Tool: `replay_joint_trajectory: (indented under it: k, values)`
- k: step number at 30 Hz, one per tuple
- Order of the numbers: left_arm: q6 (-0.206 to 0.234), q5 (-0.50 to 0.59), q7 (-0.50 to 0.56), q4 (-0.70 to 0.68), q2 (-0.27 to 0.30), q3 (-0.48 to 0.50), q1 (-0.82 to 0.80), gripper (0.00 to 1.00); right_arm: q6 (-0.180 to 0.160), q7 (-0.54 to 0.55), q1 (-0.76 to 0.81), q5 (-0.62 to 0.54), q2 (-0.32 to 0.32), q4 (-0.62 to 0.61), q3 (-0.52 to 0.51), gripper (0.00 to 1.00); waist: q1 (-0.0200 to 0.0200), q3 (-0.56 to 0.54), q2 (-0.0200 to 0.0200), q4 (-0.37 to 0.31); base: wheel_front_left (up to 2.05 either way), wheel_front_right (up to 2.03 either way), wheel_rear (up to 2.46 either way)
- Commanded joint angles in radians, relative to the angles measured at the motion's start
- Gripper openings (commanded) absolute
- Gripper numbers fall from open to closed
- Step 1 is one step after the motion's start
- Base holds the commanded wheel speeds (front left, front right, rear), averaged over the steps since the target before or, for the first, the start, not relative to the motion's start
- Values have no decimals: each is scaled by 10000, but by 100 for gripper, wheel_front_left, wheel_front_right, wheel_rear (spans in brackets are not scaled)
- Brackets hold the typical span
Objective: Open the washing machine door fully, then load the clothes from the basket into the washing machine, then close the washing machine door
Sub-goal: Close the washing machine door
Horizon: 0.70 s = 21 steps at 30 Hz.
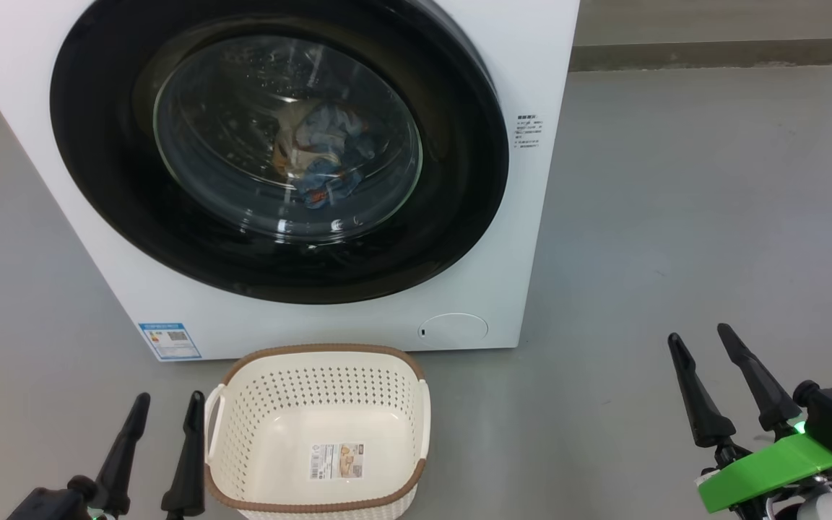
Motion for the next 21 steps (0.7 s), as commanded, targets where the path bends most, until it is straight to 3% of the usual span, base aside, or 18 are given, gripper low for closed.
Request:
replay_joint_trajectory:
  k: [1,21]
  values:
    - [-29,-99,-82,-258,146,447,-126,100,-27,-46,53,-104,9,-352,19,100,0,-12,-1,-35,0,0,0]
    - [-29,-100,-82,-67,82,462,-148,100,-27,-46,291,-308,183,-515,-343,100,0,53,-1,124,0,0,0]
